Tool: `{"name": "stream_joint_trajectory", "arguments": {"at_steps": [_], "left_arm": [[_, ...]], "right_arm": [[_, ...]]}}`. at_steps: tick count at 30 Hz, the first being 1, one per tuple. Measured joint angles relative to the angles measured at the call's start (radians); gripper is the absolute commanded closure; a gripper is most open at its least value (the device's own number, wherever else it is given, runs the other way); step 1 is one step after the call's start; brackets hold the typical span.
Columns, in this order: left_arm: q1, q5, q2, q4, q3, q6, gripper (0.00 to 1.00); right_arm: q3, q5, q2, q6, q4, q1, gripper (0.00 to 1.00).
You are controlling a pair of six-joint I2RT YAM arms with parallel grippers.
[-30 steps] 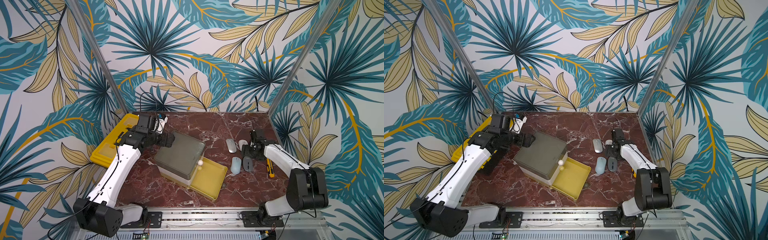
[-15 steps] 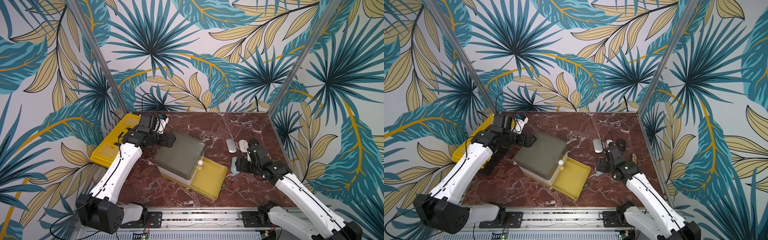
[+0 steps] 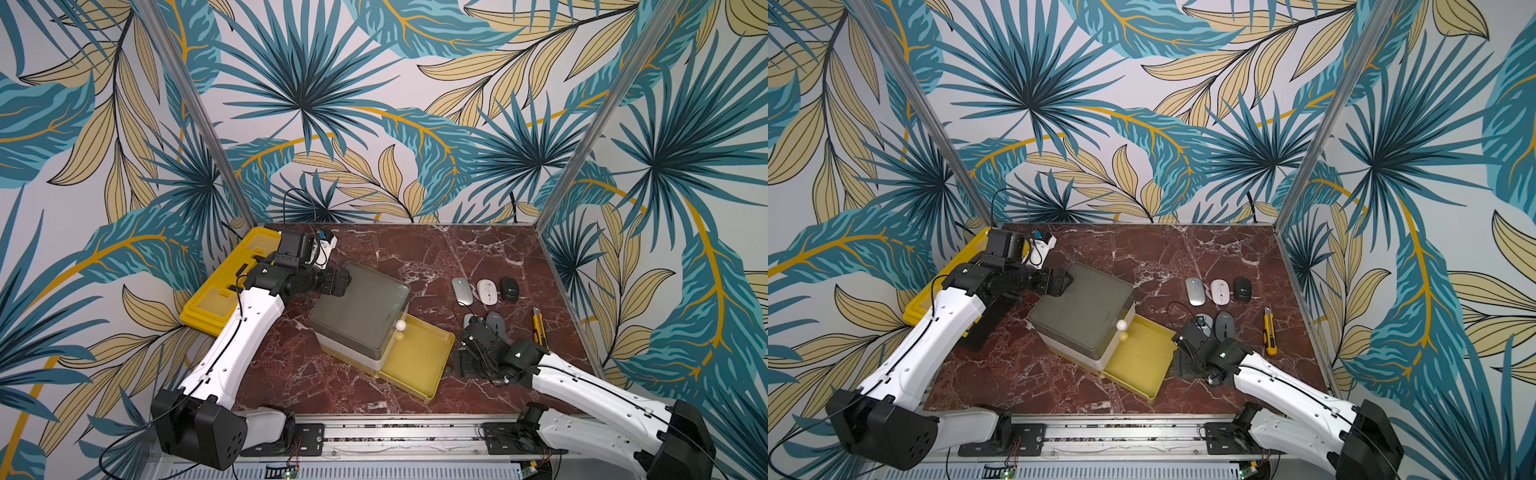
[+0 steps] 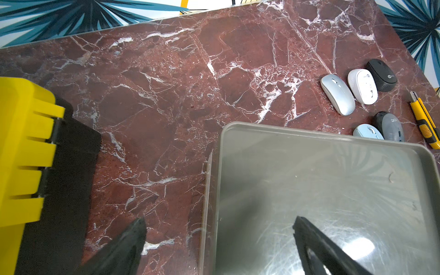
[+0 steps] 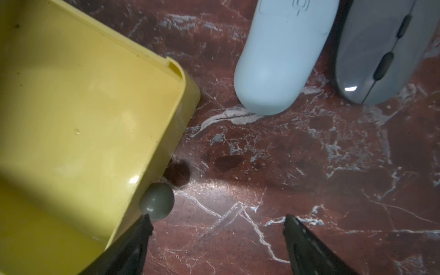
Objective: Take the mice out of the drawer
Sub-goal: Place the mouse at the center of the board, then close the drawer in the storage box.
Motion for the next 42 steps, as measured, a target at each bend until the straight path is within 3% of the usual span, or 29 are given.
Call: {"name": "stream_joint_trajectory", "arguments": {"at_steps": [6,19,27,34,42], "left_arm": [[0.0,-0.002,0.0,0.001,-0.002,0.0,0.0],[0.001,-0.003,0.0,0.0,-0.002,0.0,0.0],[0.015,-0.034,-0.001,0.008,-0.008,0.002,0.0],[0.018,-0.037,0.009,0.008,-0.008,0.001,0.0],[0.02,0.058,0.014,-0.011,-0.008,-0.017,0.0]], "right_arm": [[0.0,0.042,0.093,0.06,0.05,0.075,0.1],[0.008,0.08,0.214,0.081,0.261,0.085,0.06],[0.107,0.069,0.37,0.061,0.351,0.086,0.06],[0.117,0.072,0.377,0.047,0.356,0.089,0.06],[0.182,0.069,0.396,0.016,0.364,0.095,0.06]]}}
